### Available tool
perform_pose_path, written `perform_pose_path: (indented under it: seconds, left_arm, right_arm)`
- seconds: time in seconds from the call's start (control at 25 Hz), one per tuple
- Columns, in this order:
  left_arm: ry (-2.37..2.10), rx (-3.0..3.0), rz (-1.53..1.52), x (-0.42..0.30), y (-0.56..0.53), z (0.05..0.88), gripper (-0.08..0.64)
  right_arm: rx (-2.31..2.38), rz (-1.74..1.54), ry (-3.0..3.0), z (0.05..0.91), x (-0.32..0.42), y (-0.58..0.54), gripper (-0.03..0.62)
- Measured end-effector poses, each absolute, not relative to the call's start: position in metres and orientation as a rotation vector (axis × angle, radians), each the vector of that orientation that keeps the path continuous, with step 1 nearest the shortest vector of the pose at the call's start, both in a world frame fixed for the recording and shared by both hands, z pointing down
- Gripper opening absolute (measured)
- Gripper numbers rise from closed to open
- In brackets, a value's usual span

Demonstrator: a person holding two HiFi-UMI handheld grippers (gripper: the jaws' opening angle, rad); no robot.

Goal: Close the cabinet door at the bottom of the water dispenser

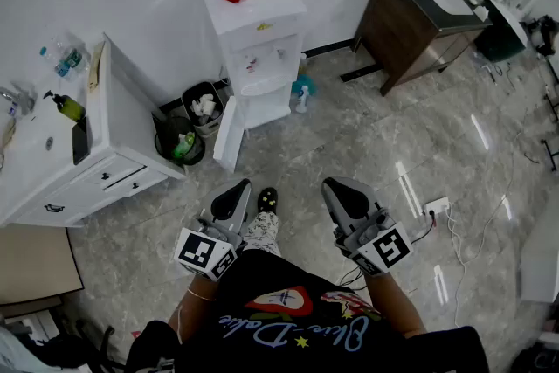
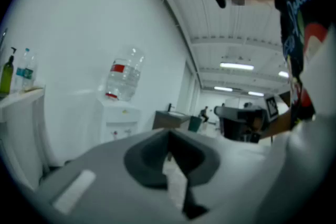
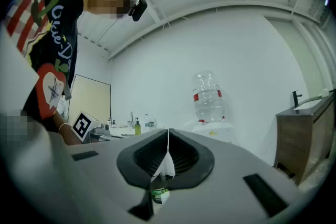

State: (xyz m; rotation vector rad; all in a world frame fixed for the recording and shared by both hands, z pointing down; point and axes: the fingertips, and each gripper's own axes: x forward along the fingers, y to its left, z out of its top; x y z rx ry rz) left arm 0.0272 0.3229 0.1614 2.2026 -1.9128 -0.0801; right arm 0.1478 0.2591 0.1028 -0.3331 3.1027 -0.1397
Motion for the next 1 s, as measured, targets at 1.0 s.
perform_pose_path:
  seconds: [1.0]
  left_arm:
    - [-1.957,1.848,0.138,-0.182,0.07,0.476,-0.003]
  right_arm:
    - [-0.633,-0.661,3.248,0.411,-0.086,0.004,0.017]
